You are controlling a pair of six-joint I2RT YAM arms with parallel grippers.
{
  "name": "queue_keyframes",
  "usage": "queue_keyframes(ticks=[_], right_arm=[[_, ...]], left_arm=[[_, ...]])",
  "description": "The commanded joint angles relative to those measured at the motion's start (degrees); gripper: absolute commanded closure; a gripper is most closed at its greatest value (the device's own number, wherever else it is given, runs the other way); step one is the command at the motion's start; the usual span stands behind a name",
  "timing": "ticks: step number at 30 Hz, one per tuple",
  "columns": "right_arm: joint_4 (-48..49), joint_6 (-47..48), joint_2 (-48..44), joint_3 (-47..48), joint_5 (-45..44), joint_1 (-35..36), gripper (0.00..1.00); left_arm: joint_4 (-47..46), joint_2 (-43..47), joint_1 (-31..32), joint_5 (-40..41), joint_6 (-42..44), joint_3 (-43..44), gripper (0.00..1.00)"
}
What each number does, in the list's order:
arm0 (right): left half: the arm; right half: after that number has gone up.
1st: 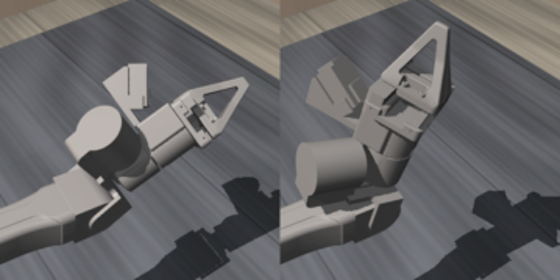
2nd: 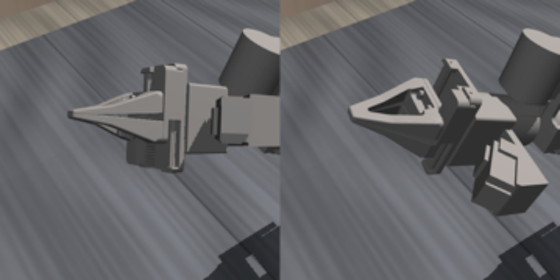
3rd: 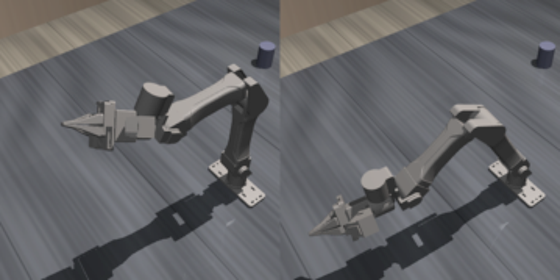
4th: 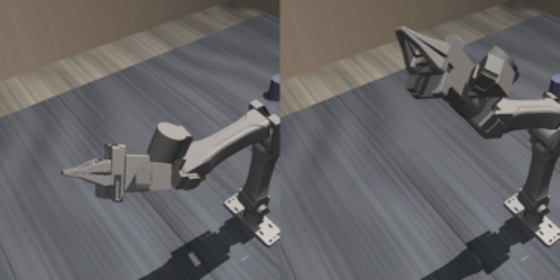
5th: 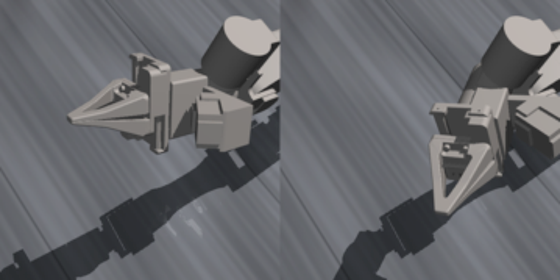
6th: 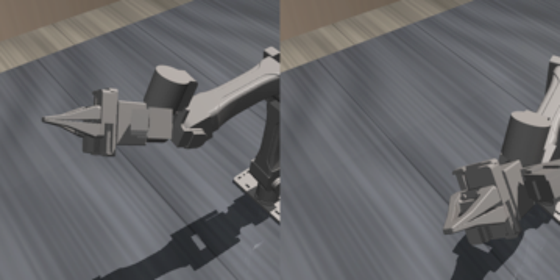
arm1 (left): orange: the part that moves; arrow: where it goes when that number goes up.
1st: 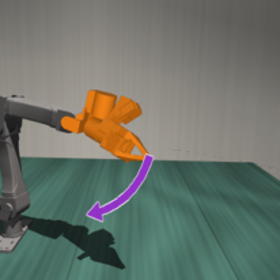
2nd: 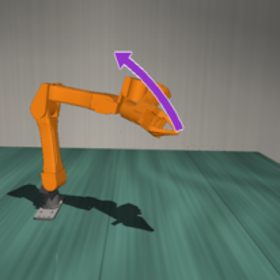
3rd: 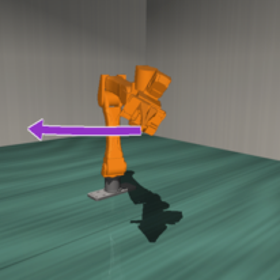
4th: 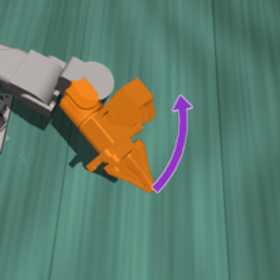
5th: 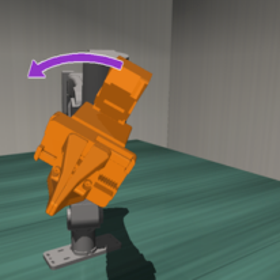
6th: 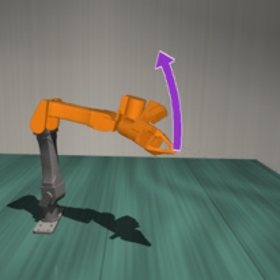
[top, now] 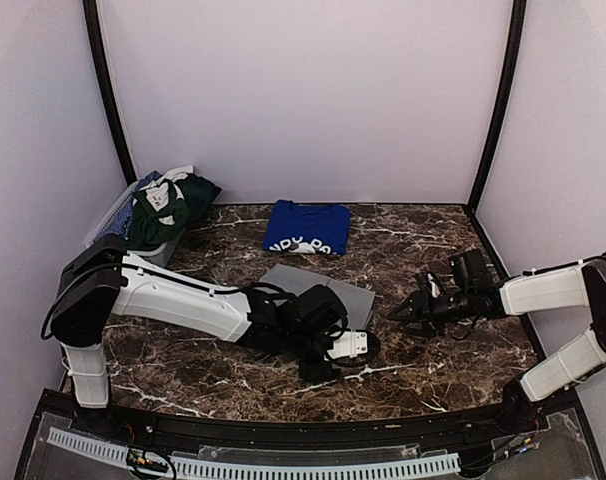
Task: Fold and stack the mixed laundry pile
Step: Pick up the square-folded shirt from the center of the board.
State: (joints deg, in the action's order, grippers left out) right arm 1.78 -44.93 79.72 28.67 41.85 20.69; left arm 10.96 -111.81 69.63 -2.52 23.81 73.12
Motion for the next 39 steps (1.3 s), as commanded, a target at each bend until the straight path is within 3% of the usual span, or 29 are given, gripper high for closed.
queue_keyframes(ticks=[1, 11, 15, 17, 20, 30, 39], right_arm=[[4.18, -1.62, 0.32, -1.94, 1.65, -0.12, 0.55], [5.06, -2.34, 1.58, -1.96, 1.47, 0.01, 0.56], [5.86, -2.92, 2.21, -2.01, 1.48, 0.29, 0.56], [7.18, -3.94, 2.83, -2.33, 1.42, 0.55, 0.55], [11.51, -7.71, 4.02, -3.21, 1.63, 1.24, 0.48], [23.46, -17.64, 8.79, -2.09, -1.73, 5.03, 0.31], [34.16, -28.32, 14.39, -1.71, -7.01, 8.57, 0.31]], left_arm=[[-5.28, -1.49, -0.10, 0.78, 6.24, -0.62, 0.40], [-6.28, -4.31, -0.10, -0.44, 9.47, -1.20, 0.58], [-5.82, -6.00, -0.10, 1.47, 8.51, 0.03, 0.73], [-7.34, -5.75, -0.10, 1.83, 7.47, 0.34, 0.86], [-11.37, -5.09, -0.10, 4.39, 5.01, 1.10, 0.99], [-17.67, -4.87, -0.10, 2.76, -1.74, 5.85, 1.00], [-20.23, -5.73, -0.13, 2.70, -4.28, 6.98, 1.00]])
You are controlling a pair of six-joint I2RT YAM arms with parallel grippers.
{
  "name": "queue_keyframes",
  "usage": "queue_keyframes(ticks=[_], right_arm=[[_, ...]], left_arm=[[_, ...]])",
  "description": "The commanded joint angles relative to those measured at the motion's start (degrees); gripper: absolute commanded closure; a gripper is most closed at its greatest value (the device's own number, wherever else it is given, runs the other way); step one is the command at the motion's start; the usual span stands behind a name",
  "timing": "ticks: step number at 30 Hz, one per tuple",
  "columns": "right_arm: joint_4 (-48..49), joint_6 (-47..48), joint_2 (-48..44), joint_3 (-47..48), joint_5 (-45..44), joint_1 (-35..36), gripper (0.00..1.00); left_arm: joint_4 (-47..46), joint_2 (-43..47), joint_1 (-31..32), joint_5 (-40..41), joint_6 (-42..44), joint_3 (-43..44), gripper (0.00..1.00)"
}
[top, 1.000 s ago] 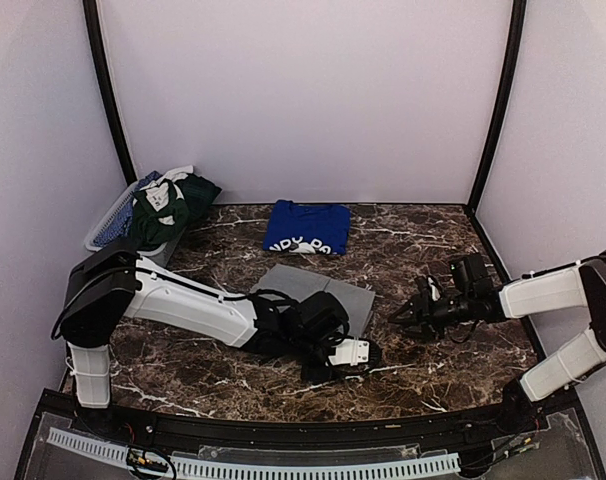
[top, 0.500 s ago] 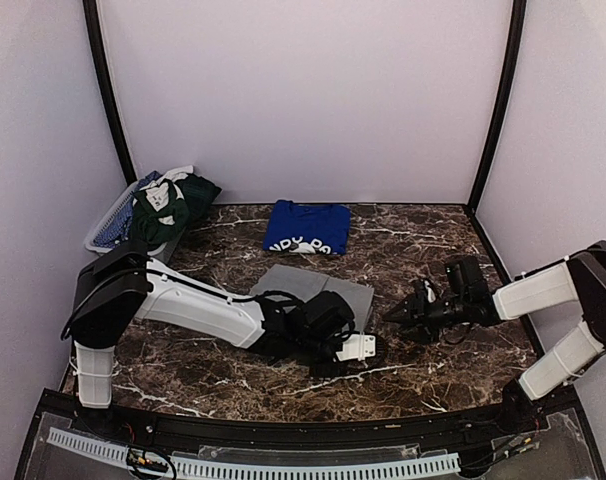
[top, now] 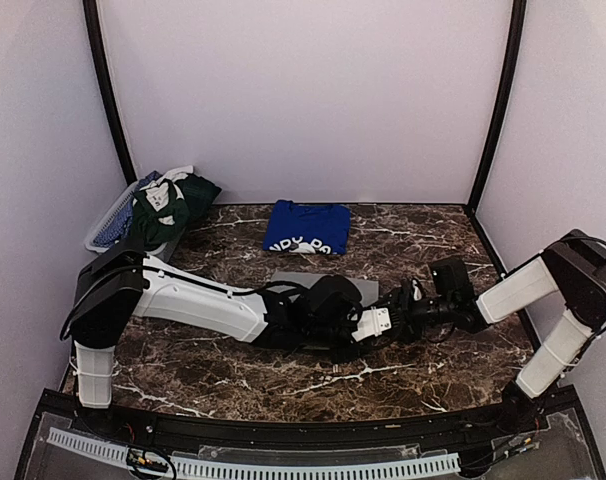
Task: Fold and stack the mixed laundry pile
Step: Pick up the square-folded shirt from the center of the board, then pass from the left arm to the right
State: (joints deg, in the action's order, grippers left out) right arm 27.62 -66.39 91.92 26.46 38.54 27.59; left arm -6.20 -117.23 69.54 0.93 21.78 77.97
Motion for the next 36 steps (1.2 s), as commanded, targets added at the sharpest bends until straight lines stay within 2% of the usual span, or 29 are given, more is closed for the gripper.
queue_keyframes(ticks=[1, 10, 14, 16, 20, 31, 33, 36], right_arm=[[9.88, -8.18, 2.63, 0.24, -4.57, 2.18, 0.32], [12.51, -15.00, 3.42, 0.32, -14.16, 5.84, 0.46], [11.38, -15.69, 3.86, -0.23, -17.18, 5.83, 0.67], [10.98, -16.21, 4.19, -0.39, -18.05, 5.83, 0.72], [11.70, -17.19, 5.36, -0.01, -18.33, 6.25, 0.66], [26.13, -17.10, 12.77, -3.11, -19.70, 7.11, 0.66], [27.84, -17.21, 13.97, -3.52, -19.88, 7.08, 0.74], [31.08, -17.47, 14.63, -4.35, -20.23, 7.11, 1.00]], left_arm=[[-3.23, -0.53, -0.03, -0.75, -2.57, 2.45, 1.00], [-4.21, -2.28, -0.02, -2.66, -3.87, 4.19, 1.00], [-4.47, -2.54, -0.02, -2.87, -3.94, 4.26, 1.00], [-4.60, -2.75, -0.02, -2.84, -4.02, 4.43, 1.00], [-4.59, -3.98, -0.02, -2.56, -4.42, 5.45, 1.00], [-3.51, -3.82, -0.03, -6.87, -1.15, 4.56, 1.00], [-3.12, -3.92, -0.09, -7.66, -0.01, 4.68, 1.00], [-2.30, -4.11, -0.10, -7.41, 0.12, 5.30, 0.97]])
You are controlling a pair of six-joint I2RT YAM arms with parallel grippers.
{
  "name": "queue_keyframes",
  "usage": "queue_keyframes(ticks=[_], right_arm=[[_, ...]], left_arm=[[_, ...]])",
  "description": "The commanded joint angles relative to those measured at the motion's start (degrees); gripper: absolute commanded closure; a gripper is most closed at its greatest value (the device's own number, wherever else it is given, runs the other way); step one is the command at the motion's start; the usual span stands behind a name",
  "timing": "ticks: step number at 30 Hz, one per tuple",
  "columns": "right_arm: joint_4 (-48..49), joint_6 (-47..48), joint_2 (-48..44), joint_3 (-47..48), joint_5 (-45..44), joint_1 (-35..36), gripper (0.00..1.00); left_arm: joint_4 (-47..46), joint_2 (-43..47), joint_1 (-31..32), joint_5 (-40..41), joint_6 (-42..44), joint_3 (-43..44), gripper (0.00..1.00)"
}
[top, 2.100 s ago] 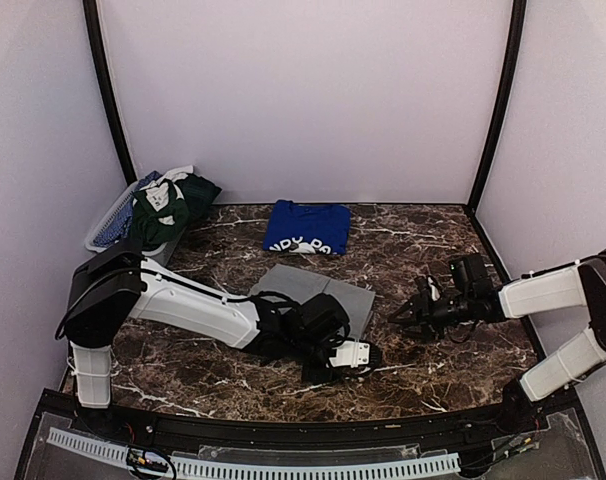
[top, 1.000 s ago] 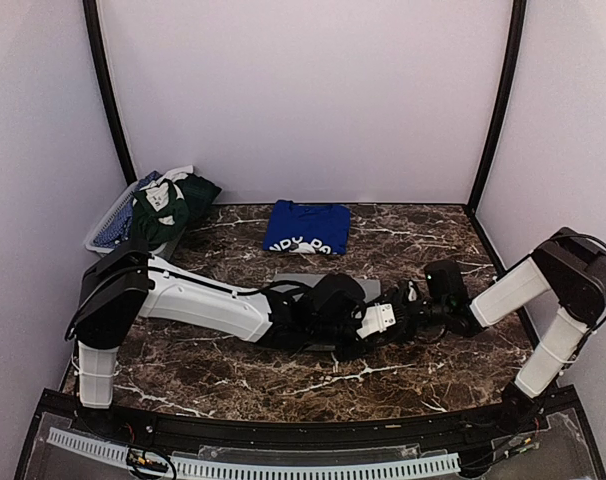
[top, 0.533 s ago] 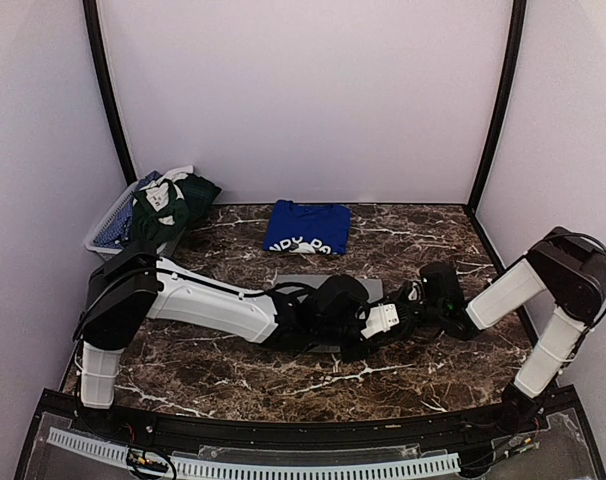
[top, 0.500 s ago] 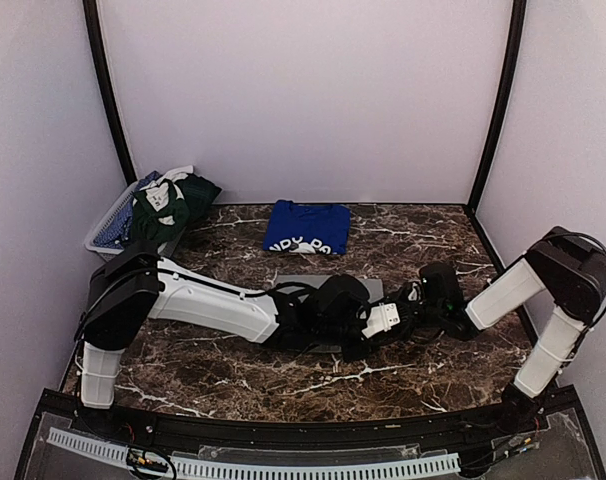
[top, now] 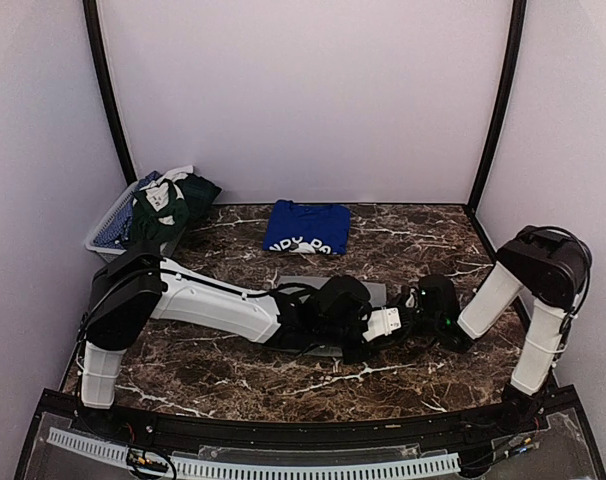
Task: Fold and stack the mixed laundry pile
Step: Pass from the left arm to the right, then turn over the square-folded shirt at the center of the board.
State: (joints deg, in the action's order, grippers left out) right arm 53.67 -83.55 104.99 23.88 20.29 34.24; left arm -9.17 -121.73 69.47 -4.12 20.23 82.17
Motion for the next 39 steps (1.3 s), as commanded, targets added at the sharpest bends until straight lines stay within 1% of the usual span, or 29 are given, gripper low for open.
queue_keyframes(ticks=[1, 2, 3, 4, 5, 6, 7, 8, 9, 12, 14, 19, 22, 26, 30, 32, 36, 39], right_arm=[[3.89, -0.05, 0.98, -1.70, -2.33, 0.44, 1.00], [1.73, 1.09, -0.21, -1.54, -2.79, 0.42, 1.00], [-1.39, 2.46, -1.89, -1.12, -3.26, 0.39, 1.00], [-5.90, 4.19, -3.81, -0.48, -3.75, 0.31, 1.00], [-10.87, 6.14, -6.13, 0.54, -4.04, 0.12, 1.00], [-16.46, 8.61, -8.27, 1.67, -4.12, -0.14, 1.00], [-21.63, 11.17, -11.05, 2.95, -3.99, -0.53, 1.00], [-26.51, 13.77, -13.04, 4.11, -3.80, -0.96, 1.00], [-31.14, 16.18, -14.59, 5.20, -3.36, -1.58, 1.00], [-43.47, 23.25, -18.67, 7.83, -2.13, -3.73, 1.00], [-50.85, 27.80, -20.51, 9.62, -0.82, -5.49, 1.00], [-66.16, 38.90, -24.02, 14.35, 0.88, -9.44, 1.00], [-75.64, 45.63, -26.01, 18.57, -1.09, -12.40, 1.00], [-84.50, 52.94, -28.66, 24.15, -4.07, -15.65, 1.00], [-93.29, 60.36, -28.92, 30.54, -9.19, -17.80, 1.00], [-98.12, 63.03, -28.35, 34.27, -13.26, -18.23, 1.00], [-105.09, 65.82, -28.58, 41.24, -23.47, -18.41, 1.00], [-109.12, 67.39, -28.58, 46.25, -28.19, -18.72, 1.00]], left_arm=[[1.01, 0.41, -0.04, -2.00, 1.22, 1.45, 0.89], [1.61, 0.51, -0.04, -1.67, 0.96, 1.56, 0.77], [2.01, 0.81, -0.04, -1.00, 0.25, 1.71, 0.72], [2.74, 1.07, -0.04, -0.46, -0.69, 1.74, 0.60], [3.06, 1.74, -0.04, 0.80, -1.19, 1.45, 0.55], [3.36, 2.19, -0.04, 1.45, -1.78, 1.17, 0.47], [3.32, 3.21, -0.04, 2.79, -2.00, 0.23, 0.43], [3.29, 3.76, -0.04, 4.03, -2.60, -0.28, 0.35], [3.33, 4.90, -0.08, 5.92, -2.98, -1.40, 0.32], [4.12, 7.77, -0.98, 8.02, -6.04, -4.11, 0.17], [4.67, 9.53, -1.82, 8.42, -8.13, -5.80, 0.15], [3.97, 14.11, -3.71, 10.54, -12.22, -10.72, 0.13], [2.93, 17.22, -4.51, 10.86, -14.02, -14.25, 0.12], [1.87, 19.93, -5.05, 11.28, -14.73, -17.26, 0.12], [1.11, 21.96, -5.42, 11.32, -14.89, -19.18, 0.12], [0.75, 22.81, -5.60, 10.99, -15.13, -19.89, 0.12], [0.07, 23.87, -5.78, 10.82, -15.29, -20.98, 0.12], [0.32, 24.73, -6.03, 10.73, -15.25, -21.60, 0.12]])
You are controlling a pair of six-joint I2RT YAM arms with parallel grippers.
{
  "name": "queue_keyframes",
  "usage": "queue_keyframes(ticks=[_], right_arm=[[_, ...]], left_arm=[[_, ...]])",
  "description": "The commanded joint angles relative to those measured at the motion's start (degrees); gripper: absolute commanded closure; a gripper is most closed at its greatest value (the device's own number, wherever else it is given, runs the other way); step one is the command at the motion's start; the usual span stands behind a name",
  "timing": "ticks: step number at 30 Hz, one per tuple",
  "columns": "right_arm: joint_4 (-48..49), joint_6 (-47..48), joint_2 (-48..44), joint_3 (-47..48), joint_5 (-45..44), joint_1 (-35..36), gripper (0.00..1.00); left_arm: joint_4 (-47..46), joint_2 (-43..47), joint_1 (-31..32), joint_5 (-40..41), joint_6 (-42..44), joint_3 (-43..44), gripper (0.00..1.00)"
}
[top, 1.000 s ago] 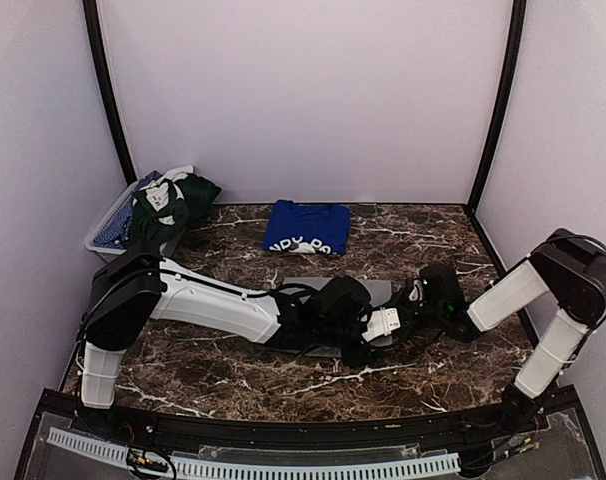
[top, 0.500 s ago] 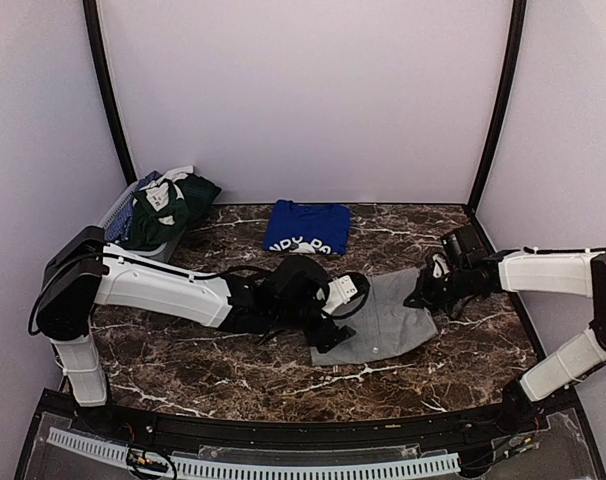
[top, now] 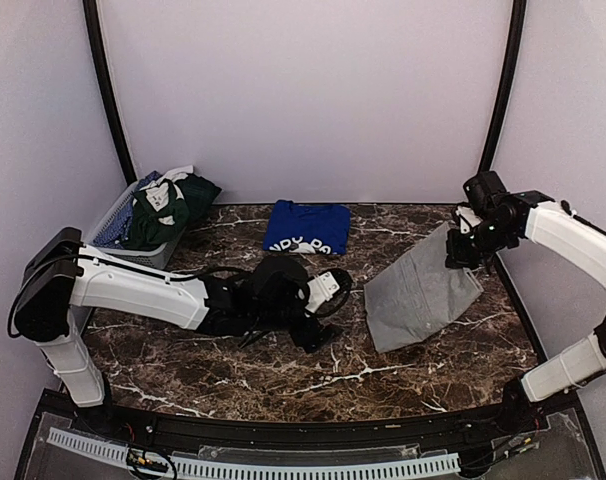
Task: Fold and stack the mixed laundry pile
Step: Turn over the square-folded shirt at the center of the board.
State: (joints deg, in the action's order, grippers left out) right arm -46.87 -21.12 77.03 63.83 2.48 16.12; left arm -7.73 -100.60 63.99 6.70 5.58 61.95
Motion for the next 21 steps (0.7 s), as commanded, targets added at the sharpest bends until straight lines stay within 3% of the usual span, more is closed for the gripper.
queue_keyframes(ticks=[1, 6, 12, 21], right_arm=[[-10.76, 5.78, -0.46, 8.13, -12.23, -0.71, 1.00], [-19.16, 8.57, 0.66, 16.99, -23.01, -1.23, 1.00], [-23.75, 9.87, 0.56, 20.51, -32.78, -1.67, 1.00], [-24.70, 9.08, 9.94, 21.93, -37.68, 1.96, 1.00]], left_arm=[[-1.08, 3.89, -0.60, -0.01, -0.59, -1.61, 0.12], [-1.19, 6.19, -0.93, 0.22, -1.12, -3.58, 0.12], [-2.40, 7.43, -1.39, -0.23, -2.95, -5.50, 0.11], [-1.85, 7.54, -1.47, -0.10, -2.86, -5.75, 0.11]])
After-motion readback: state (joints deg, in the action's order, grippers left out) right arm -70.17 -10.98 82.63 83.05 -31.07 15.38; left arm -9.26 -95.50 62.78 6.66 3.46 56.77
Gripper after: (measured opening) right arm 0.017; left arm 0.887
